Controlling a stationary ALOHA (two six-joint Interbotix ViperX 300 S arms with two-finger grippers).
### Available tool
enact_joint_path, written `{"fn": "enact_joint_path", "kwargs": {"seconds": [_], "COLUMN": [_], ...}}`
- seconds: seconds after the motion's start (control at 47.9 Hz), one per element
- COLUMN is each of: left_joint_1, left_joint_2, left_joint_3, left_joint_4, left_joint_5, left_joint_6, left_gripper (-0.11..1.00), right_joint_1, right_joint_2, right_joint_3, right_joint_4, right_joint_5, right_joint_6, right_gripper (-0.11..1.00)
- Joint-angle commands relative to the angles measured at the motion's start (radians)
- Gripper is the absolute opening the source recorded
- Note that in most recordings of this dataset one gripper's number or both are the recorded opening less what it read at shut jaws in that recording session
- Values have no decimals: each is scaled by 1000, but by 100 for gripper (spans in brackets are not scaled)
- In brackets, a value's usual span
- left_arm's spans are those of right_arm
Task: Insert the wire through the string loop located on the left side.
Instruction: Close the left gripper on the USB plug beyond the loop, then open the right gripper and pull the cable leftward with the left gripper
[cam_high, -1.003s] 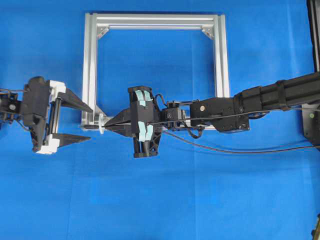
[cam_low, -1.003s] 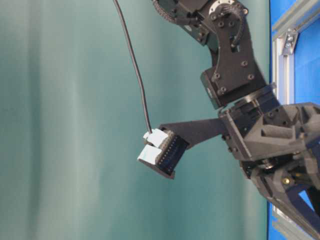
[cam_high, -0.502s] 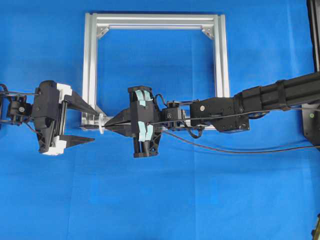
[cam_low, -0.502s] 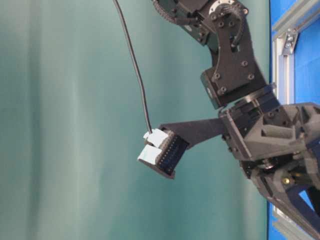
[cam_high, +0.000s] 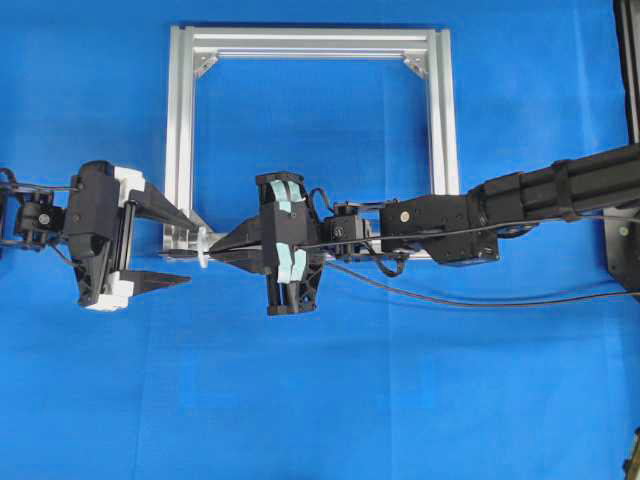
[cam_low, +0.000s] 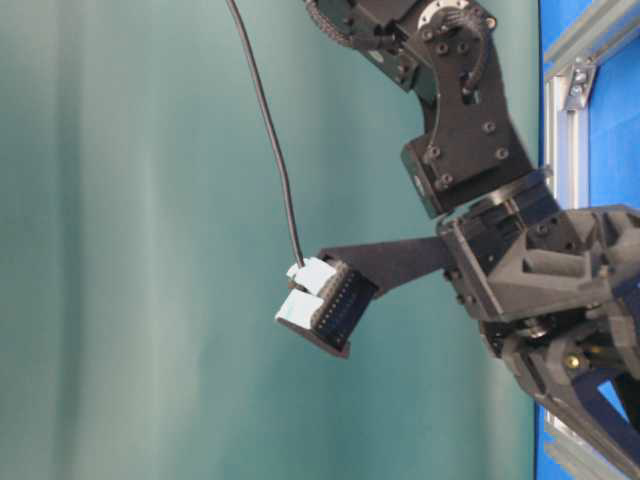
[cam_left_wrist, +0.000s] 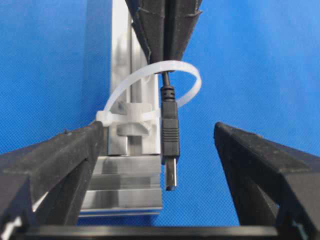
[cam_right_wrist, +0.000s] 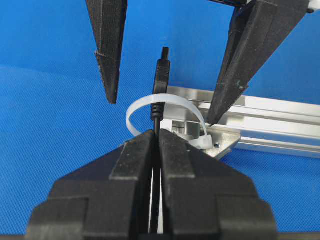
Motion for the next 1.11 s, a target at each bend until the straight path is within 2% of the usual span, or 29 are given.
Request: {"fn": "enact_joint_path", "kwargs": {"seconds": [0.0,0.084,0.251,0.334,1.024,1.087], "left_joint_1": [-2,-3,-3,-3,-3,-3], "left_joint_2": [-6,-8,-6,-5,-9,-11], "left_joint_3": [-12,-15,-23,-21,-26,-25], "left_joint_4": [0,0,0,0,0,0], "left_joint_5": [-5,3,8,8,28,28], "left_joint_6": [0,0,8,3,2,2], "left_gripper": [84,75,24,6,7,7], "right_joint_1": [-3,-5,-3,-3,-2,-3], "right_joint_2": [-18,-18,-18,-18,-18,-18], "right_joint_3": [-12,-12,-12,-12,-11,-11], "right_joint_4": [2,2,2,2,-5,-3], "right_joint_5": [-5,-2,14,20,32,34], "right_joint_6": [-2,-2,-2,-3,5,5], "right_gripper": [0,0,1,1,1,7]}}
